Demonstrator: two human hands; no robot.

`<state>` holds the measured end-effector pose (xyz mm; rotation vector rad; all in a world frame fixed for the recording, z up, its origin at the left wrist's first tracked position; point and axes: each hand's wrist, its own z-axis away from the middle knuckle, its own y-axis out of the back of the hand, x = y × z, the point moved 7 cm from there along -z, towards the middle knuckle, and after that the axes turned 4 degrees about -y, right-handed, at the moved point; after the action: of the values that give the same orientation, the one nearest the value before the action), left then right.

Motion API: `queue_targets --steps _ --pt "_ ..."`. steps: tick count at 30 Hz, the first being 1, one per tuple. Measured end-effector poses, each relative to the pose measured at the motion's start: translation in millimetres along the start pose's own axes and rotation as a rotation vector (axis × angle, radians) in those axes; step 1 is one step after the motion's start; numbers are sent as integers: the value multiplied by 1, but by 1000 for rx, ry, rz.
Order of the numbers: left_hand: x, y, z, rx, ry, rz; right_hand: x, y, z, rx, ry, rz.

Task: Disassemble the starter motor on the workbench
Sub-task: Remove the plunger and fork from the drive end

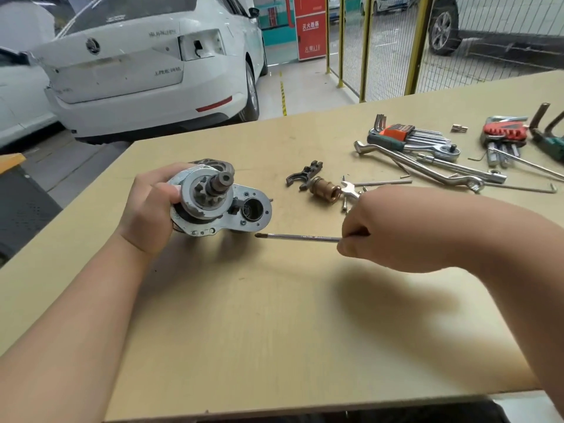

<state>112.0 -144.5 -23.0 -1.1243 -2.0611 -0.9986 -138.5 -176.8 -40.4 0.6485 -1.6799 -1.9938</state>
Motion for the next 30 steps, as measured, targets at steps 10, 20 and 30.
queue_targets --steps 10,20,30 --pt "-9 0 -12 13 36 16 8 -12 -11 -6 -23 9" --pt "-19 1 -26 5 75 27 -34 -20 -28 434 62 235" --pt "-10 2 -17 53 64 -32 85 40 -48 419 -319 -175"
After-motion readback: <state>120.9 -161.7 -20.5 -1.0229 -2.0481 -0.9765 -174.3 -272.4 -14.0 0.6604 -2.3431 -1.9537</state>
